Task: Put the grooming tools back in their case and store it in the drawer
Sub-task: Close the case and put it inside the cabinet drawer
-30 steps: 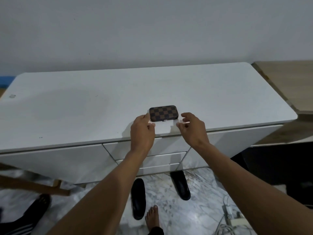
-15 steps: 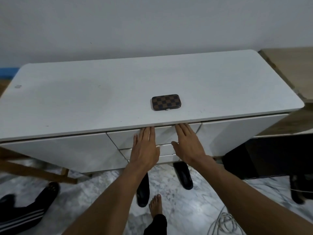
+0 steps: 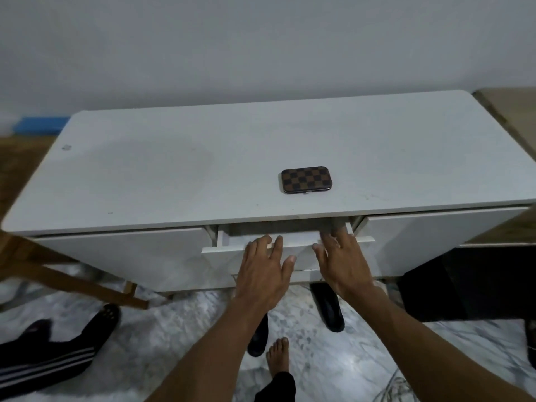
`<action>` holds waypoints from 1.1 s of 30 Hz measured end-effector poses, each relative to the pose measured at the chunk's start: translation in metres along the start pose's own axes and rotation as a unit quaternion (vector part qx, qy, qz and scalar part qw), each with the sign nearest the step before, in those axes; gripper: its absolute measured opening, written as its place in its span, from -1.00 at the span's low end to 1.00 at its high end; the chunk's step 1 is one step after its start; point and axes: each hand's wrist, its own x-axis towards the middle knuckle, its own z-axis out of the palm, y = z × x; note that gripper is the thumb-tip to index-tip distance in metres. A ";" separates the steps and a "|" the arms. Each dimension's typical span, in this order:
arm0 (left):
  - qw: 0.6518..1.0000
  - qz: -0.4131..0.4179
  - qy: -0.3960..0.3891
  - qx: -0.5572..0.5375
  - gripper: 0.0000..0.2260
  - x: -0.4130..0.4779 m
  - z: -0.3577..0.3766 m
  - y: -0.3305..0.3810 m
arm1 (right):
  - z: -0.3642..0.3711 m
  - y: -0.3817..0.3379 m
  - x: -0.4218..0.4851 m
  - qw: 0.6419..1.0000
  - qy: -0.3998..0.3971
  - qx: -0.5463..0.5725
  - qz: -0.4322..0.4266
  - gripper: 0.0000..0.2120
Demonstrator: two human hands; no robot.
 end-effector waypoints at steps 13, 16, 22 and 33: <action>0.991 -0.052 -0.120 -0.027 -0.43 -0.111 -0.002 0.029 | -0.014 -0.003 -0.118 0.985 -0.173 0.004 0.001 -0.40; 0.990 -0.048 -0.127 -0.029 -0.43 -0.133 -0.001 0.033 | -0.012 -0.004 -0.140 0.985 -0.175 0.005 -0.001 -0.40; 0.989 -0.045 -0.137 -0.034 -0.43 -0.160 -0.001 0.039 | -0.012 -0.004 -0.168 0.984 -0.179 0.011 0.010 -0.40; 0.988 -0.024 -0.149 0.017 -0.42 -0.149 -0.013 0.035 | -0.027 -0.012 -0.153 0.991 -0.116 -0.071 0.013 -0.59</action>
